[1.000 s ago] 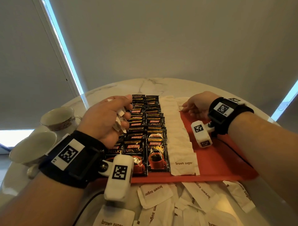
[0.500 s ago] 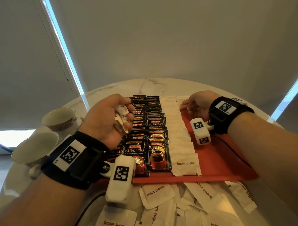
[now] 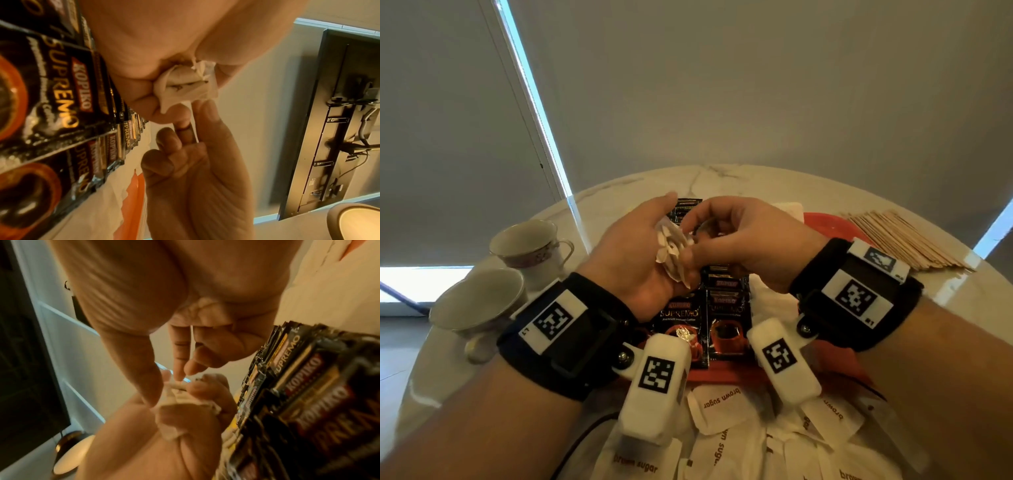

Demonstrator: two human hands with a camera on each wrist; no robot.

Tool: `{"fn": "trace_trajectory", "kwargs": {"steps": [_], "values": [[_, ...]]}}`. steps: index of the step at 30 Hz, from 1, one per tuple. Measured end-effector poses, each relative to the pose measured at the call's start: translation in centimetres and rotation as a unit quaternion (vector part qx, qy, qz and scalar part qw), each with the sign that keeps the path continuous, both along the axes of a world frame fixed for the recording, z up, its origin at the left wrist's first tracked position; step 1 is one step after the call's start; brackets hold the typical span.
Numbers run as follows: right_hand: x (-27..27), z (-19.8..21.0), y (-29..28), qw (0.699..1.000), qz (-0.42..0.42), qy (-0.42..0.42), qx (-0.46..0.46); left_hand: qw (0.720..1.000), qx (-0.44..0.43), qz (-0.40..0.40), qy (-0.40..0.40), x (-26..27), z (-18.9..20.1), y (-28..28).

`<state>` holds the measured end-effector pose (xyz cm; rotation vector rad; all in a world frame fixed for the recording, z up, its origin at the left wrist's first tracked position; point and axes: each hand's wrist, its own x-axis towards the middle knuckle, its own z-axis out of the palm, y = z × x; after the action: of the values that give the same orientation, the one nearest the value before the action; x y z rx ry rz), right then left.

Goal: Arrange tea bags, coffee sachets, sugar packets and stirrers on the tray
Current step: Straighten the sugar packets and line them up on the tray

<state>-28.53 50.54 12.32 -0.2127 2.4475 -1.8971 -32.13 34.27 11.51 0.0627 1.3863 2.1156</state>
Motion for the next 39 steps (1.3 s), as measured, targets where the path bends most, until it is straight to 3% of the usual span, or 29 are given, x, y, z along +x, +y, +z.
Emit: {"fn": "trace_trajectory", "kwargs": {"steps": [5, 9, 11, 16, 23, 27, 32, 39], "values": [[0.2, -0.5, -0.2, 0.997, -0.053, 0.012, -0.057, 0.995, -0.047, -0.030, 0.086, 0.5, 0.2, 0.2], [0.1, -0.3, 0.2, 0.973, -0.088, -0.013, -0.214, 0.989, -0.070, 0.029, 0.127, 0.3, -0.1, 0.1], [0.2, -0.3, 0.4, 0.964, -0.094, -0.013, -0.246, 0.986, -0.073, 0.056, 0.138, 0.1, -0.1, 0.1], [0.8, -0.5, 0.5, 0.984, -0.065, 0.004, -0.163, 0.963, -0.122, 0.077, 0.227, 0.1, -0.3, -0.2], [0.9, -0.6, 0.5, 0.981, -0.074, -0.018, -0.178, 0.978, -0.074, 0.108, 0.162, -0.5, -0.1, -0.2], [0.9, -0.7, 0.4, 0.970, -0.073, -0.027, -0.229, 0.970, -0.088, 0.060, 0.220, -0.1, -0.4, -0.3], [1.0, -0.6, 0.8, 0.978, -0.070, -0.013, -0.196, 0.964, -0.109, 0.046, 0.237, -0.1, -0.5, -0.5], [0.6, -0.8, 0.9, 0.971, -0.161, 0.017, -0.177, 0.973, -0.113, 0.057, 0.192, -0.2, -0.4, -0.4]]}}
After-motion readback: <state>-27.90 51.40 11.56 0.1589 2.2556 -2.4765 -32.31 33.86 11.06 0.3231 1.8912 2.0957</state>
